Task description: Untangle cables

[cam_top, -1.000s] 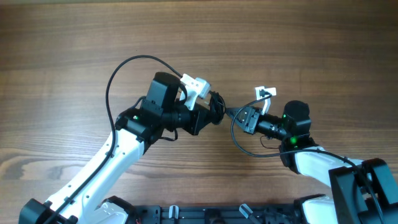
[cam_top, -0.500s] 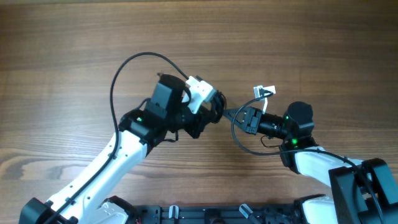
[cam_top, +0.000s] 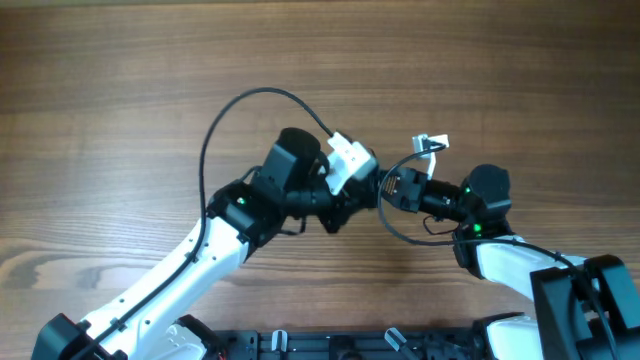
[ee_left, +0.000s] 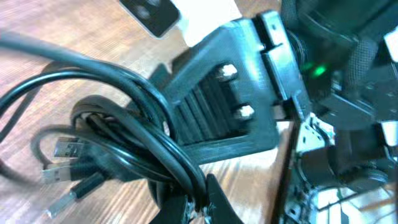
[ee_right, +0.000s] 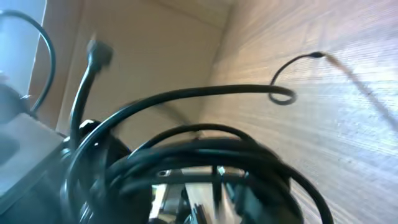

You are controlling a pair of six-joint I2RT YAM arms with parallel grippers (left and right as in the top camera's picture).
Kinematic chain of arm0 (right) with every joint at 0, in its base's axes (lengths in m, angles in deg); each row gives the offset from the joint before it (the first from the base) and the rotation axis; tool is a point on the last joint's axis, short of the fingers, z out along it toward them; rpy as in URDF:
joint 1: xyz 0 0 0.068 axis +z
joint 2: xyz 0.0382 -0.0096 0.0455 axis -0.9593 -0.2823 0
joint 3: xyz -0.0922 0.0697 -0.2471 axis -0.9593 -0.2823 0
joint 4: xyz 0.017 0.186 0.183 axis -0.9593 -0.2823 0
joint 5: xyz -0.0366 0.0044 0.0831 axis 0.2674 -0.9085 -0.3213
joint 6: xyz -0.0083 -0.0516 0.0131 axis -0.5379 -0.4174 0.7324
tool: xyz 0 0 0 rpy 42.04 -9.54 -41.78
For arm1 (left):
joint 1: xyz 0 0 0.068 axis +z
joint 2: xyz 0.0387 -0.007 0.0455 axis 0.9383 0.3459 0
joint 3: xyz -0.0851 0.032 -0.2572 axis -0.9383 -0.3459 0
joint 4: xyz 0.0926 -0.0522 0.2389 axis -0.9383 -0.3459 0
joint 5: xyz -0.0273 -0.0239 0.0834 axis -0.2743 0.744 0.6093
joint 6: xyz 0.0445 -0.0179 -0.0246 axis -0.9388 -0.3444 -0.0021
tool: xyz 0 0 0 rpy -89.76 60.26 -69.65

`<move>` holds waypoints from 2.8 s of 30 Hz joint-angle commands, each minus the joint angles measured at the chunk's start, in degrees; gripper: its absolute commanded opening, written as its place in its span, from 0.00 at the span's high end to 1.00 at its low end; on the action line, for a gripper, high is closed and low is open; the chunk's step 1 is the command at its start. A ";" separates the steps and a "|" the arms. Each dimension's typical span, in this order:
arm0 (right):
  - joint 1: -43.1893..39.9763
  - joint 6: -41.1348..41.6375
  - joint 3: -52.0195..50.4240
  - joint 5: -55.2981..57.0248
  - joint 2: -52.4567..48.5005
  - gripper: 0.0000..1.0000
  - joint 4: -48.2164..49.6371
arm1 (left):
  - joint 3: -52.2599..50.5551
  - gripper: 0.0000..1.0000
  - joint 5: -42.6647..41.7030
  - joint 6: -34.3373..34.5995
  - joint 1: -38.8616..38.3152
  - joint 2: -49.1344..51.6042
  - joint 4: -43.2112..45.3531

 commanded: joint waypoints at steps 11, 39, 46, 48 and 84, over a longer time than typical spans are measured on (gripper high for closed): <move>-0.22 -0.07 0.87 -0.11 0.15 0.00 -0.70 | 0.20 0.96 -6.62 -0.42 1.27 -0.11 0.90; -7.98 -14.05 0.90 -21.27 0.15 0.96 4.76 | 0.15 0.93 -35.67 -9.90 9.88 4.02 1.40; -7.98 -1.38 0.87 -8.70 0.15 0.96 1.62 | 0.17 0.00 -22.82 -2.16 9.88 4.00 1.92; -7.98 3.69 0.87 -2.03 0.15 0.96 -4.20 | 0.15 0.00 -15.21 8.52 9.88 4.00 2.91; -7.45 -0.09 0.87 4.24 0.15 0.76 -14.75 | 0.15 0.96 18.05 32.17 1.55 8.33 -0.42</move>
